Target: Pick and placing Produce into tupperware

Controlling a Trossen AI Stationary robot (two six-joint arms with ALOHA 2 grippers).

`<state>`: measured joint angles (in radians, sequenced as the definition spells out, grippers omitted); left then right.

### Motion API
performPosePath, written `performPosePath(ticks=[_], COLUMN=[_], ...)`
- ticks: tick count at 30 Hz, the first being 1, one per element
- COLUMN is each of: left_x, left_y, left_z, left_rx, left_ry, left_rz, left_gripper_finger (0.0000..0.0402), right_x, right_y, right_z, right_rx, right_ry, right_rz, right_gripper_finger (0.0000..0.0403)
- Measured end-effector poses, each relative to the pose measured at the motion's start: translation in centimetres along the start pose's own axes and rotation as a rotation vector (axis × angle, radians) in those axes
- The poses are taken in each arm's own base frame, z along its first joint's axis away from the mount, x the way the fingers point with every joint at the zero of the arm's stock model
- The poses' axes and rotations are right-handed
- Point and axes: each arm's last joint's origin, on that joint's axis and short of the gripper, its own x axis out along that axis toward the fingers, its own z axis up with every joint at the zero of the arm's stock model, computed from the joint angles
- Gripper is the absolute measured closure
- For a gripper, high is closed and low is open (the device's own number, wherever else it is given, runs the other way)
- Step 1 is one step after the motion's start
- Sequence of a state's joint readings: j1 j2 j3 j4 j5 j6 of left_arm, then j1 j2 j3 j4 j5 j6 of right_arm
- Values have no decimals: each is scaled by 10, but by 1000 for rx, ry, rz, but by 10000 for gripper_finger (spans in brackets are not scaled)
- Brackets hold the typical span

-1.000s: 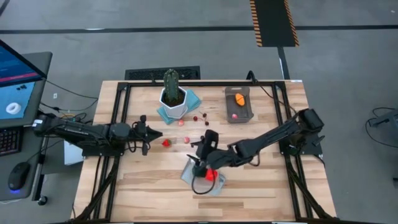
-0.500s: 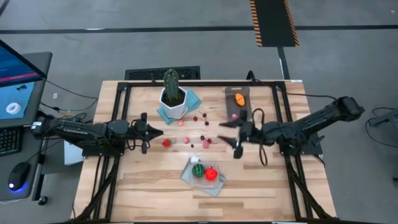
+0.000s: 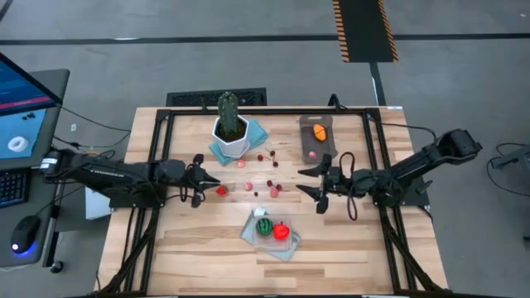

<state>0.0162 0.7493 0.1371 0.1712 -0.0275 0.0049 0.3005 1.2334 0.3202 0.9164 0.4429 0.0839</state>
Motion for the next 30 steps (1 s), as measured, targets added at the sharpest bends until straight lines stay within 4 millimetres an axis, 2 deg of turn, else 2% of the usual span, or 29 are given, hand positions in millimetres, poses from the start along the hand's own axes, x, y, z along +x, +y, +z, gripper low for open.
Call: performPosePath(ticks=[8,15,23,30], left_x=[13,22,35,52], left_y=[-1,-1,-2,-3], left_z=[-5,-11,-3,-3], left_rx=[15,44,95,116], left_ry=[40,89,86,167], left_rz=[-5,-23,-53,-60], left_gripper_finger=[297,296,296,296], right_x=[9,11,11,11], right_y=[3,3,3,3], right_z=[-18,-25,-24,-24], right_rx=[25,32,25,15], right_ry=[46,72,69,70], right_rz=[-3,-7,-9,-8], right_gripper_finger=[148,148,148,148])
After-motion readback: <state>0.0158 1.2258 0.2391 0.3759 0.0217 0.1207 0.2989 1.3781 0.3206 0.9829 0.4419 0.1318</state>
